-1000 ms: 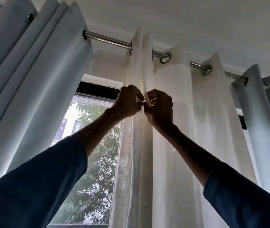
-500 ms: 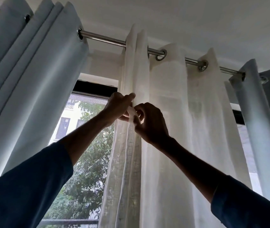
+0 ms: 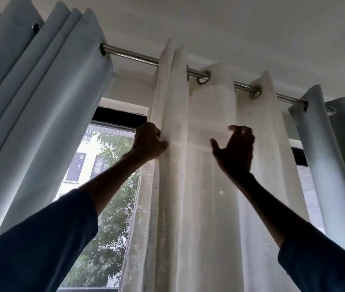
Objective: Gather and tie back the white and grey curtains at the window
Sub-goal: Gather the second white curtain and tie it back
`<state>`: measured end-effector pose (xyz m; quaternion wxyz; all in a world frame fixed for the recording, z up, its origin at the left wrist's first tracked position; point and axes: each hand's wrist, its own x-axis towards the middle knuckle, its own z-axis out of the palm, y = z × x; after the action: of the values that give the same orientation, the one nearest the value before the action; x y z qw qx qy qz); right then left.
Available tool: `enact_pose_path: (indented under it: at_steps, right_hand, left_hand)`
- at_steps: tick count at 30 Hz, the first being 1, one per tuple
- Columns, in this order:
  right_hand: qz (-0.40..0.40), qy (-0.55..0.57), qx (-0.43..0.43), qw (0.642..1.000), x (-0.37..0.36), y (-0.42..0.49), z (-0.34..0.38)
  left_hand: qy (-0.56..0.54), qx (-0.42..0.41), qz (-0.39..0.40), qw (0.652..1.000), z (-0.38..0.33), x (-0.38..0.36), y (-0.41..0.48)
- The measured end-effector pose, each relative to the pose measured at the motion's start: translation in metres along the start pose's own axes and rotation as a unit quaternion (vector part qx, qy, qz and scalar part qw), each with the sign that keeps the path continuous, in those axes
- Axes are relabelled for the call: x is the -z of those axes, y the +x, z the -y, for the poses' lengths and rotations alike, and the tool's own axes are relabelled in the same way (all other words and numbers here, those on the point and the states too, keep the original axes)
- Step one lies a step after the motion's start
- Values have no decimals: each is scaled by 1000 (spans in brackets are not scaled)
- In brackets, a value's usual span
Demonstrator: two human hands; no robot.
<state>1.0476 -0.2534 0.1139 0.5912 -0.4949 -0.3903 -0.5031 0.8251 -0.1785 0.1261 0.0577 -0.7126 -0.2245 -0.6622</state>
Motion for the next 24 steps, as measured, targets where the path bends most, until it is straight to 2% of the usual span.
enact_pose_path:
  at_steps: [3,5,9,12,17,24]
  right_hand:
    - [59,18,-108,992,1,15,-15]
    - [84,47,-126,987,-2,18,-19]
    - [49,50,-76,995,-3,17,-8]
    - [69,21,-36,997,-3,16,15]
    - [74,50,13,996,-3,21,72]
    - [51,97,97,989,-17,17,140]
  left_hand:
    - [17,-33,-26,999,2,1,-1]
    - [24,-68,-38,997,1,2,-1]
    - [-7,-113,-54,992,-2,9,-7]
    - [-50,-154,-75,984,-1,14,-14]
    - [11,-197,-71,978,14,19,-10]
    - [-15,-153,-46,987,13,22,6]
